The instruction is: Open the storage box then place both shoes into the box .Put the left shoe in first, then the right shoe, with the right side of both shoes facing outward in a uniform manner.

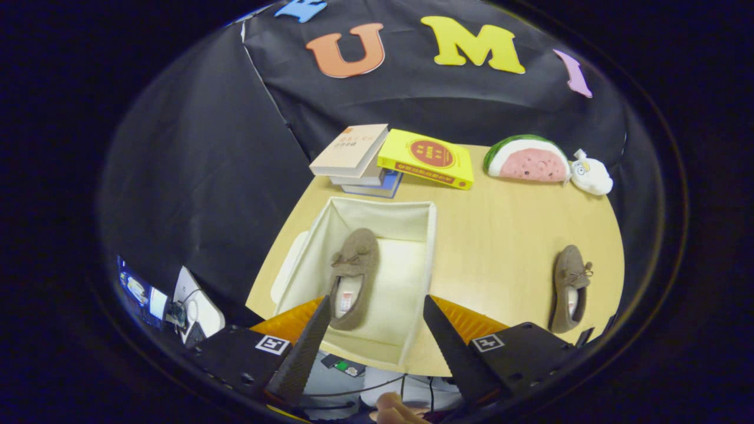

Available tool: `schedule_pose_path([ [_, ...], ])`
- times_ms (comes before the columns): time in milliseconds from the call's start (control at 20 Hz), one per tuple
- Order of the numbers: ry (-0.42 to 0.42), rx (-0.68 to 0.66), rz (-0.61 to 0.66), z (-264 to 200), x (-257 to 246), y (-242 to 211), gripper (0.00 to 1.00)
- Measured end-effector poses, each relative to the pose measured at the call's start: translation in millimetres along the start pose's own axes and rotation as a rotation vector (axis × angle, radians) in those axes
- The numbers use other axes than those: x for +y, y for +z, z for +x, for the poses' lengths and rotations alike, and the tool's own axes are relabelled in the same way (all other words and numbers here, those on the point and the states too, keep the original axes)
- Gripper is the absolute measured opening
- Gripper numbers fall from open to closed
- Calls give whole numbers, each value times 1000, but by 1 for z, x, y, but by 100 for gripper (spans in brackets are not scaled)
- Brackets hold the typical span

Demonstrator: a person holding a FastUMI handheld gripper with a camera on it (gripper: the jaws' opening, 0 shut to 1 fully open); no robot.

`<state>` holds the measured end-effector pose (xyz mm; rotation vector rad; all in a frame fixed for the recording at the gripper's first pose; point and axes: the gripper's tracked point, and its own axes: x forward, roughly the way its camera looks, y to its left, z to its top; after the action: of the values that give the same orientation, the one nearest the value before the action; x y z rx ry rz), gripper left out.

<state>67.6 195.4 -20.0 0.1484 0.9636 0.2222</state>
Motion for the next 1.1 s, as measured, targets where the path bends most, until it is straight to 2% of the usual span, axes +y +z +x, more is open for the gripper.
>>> schedule_pose_path([
  [200, -63, -21, 42, -19, -71, -9, 96],
  [400, -131, -22, 104, -20, -150, -17, 96],
  [600, -140, -21, 151, -19, -223, -27, 96],
  [750, -221, 0, 148, -9, -299, -44, 96],
  [1000, -251, 84, 155, 28, -389, -70, 96],
  [1100, -296, 124, 146, 45, -425, -84, 96],
])
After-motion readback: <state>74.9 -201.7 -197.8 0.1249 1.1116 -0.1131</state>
